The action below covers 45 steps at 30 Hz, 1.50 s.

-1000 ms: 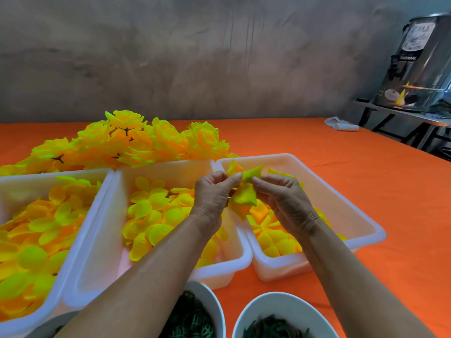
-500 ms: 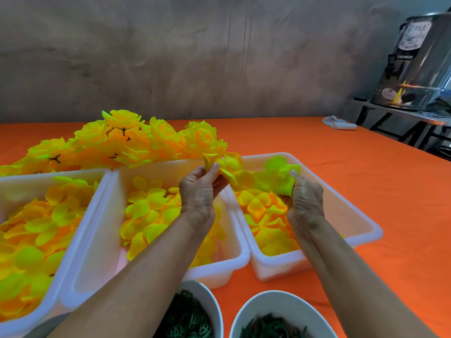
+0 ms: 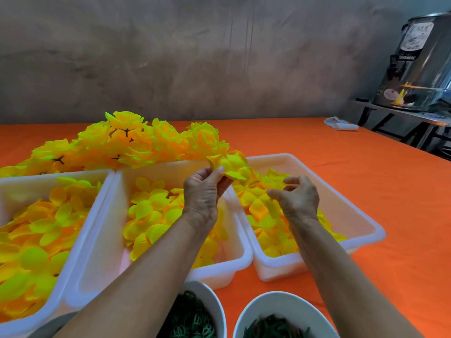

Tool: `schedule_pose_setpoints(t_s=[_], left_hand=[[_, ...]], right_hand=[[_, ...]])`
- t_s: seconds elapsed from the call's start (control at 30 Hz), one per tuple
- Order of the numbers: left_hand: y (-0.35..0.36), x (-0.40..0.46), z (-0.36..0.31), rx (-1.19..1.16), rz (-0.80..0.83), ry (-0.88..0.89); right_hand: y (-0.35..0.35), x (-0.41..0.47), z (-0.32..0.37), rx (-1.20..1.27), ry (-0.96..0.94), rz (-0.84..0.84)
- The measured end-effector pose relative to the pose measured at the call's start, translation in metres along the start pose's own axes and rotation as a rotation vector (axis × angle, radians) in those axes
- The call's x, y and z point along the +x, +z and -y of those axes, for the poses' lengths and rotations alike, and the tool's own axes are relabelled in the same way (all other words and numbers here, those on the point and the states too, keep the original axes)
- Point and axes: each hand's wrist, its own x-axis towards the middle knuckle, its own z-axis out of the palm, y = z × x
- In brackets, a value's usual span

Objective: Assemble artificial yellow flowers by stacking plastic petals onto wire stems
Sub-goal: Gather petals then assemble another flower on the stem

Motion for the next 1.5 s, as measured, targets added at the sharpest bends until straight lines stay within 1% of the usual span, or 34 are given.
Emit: schedule_pose_setpoints(t_s=[0.03,0.1,0.17,0.23,0.3,0.5,0.7,0.83,0.9,0.97,1.03,1.1,1.17,1.27,1.43,1.5], left_hand=[[0.000,0.000,0.001,0.014,-0.010,0.016],[-0.001,0.000,0.002,0.043,-0.020,0.043],[-0.002,0.000,0.004,0.074,-0.020,0.057],[-0.002,-0.001,0.005,0.110,0.003,0.064],[-0.003,-0.003,0.007,0.164,0.038,0.073],[-0.001,-0.009,0.009,0.283,0.092,0.056],[-0.002,-0.011,0.006,0.278,0.102,0.076],[-0.001,-0.010,0.004,0.218,0.100,0.053],[-0.001,-0.010,0.003,0.173,0.111,0.027],[0.000,-0.009,0.002,0.126,0.109,0.003],[-0.001,-0.006,0.001,0.087,0.067,-0.013],[-0.001,-0.004,0.001,0.065,0.029,-0.024],[-0.002,-0.003,0.001,0.054,0.017,-0.037],[-0.004,-0.001,0.001,0.031,-0.005,-0.045],[-0.003,-0.002,0.002,0.054,-0.019,0.000],[-0.003,-0.002,0.002,0.051,-0.023,0.018]], right_hand=[[-0.001,-0.002,0.002,0.011,-0.059,0.015],[-0.003,-0.010,0.010,0.025,-0.325,0.028],[0.000,-0.021,0.017,0.031,-0.577,0.100],[0.005,-0.030,0.021,0.068,-0.703,0.218],[0.009,-0.033,0.022,0.137,-0.744,0.273],[0.004,-0.026,0.019,0.279,-0.555,0.243],[0.005,-0.029,0.018,0.377,-0.503,0.224],[0.006,-0.028,0.018,0.428,-0.414,0.231],[0.004,-0.027,0.018,0.526,-0.324,0.286],[0.001,-0.025,0.019,0.657,-0.240,0.387],[0.000,-0.023,0.020,0.783,-0.155,0.513],[0.001,-0.021,0.021,0.900,-0.057,0.577],[0.001,-0.019,0.022,0.922,0.032,0.509],[-0.002,-0.012,0.017,0.914,0.114,0.288],[-0.003,-0.004,0.010,0.792,0.113,0.001],[-0.005,0.001,0.007,0.744,0.130,-0.079]])
